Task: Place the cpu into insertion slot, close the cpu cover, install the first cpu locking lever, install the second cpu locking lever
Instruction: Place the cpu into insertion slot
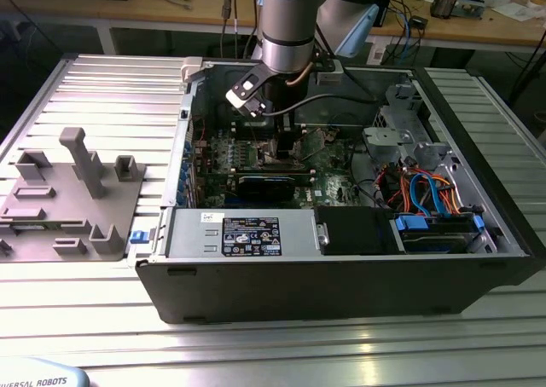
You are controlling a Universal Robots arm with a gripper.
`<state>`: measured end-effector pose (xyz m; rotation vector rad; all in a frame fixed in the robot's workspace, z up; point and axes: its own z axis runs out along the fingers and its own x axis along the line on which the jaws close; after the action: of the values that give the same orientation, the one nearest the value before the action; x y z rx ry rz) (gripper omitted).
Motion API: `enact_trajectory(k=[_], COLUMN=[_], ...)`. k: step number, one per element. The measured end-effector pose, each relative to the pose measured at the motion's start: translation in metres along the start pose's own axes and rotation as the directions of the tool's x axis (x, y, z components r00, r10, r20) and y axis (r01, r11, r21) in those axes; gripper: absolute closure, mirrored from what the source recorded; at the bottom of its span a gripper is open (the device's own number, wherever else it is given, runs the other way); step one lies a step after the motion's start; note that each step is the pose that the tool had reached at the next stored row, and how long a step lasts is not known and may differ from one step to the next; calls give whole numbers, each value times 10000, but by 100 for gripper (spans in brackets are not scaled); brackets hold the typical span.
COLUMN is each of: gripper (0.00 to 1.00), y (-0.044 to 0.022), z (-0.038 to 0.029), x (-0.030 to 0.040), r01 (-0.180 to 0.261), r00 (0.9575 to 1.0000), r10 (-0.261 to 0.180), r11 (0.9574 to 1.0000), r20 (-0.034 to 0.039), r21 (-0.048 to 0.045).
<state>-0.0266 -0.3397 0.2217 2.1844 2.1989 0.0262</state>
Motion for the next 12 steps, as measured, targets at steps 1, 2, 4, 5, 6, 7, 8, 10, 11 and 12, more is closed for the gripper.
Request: enact_trajectory(k=[1, 2, 4, 5, 6, 7, 8, 10, 11, 12], gripper=[46, 46, 46, 46, 46, 46, 46, 46, 46, 46], y=[0, 0, 0, 0, 0, 0, 0, -1, -1, -1], z=[1, 2, 3, 4, 5, 6, 6, 8, 9, 11], x=[0, 0, 0, 0, 0, 0, 0, 0, 1, 3], r01=[0, 0, 0, 0, 0, 0, 0, -1, 0, -1], r00=[10000, 10000, 10000, 10000, 10000, 10000, 10000, 10000, 10000, 10000], r10=[0, 0, 0, 0, 0, 0, 0, 1, 0, 1], r11=[10000, 10000, 10000, 10000, 10000, 10000, 10000, 10000, 10000, 10000], r20=[0, 0, 0, -1, -1, 0, 0, -1, 0, 6], r21=[0, 0, 0, 0, 0, 0, 0, -1, 0, -1])
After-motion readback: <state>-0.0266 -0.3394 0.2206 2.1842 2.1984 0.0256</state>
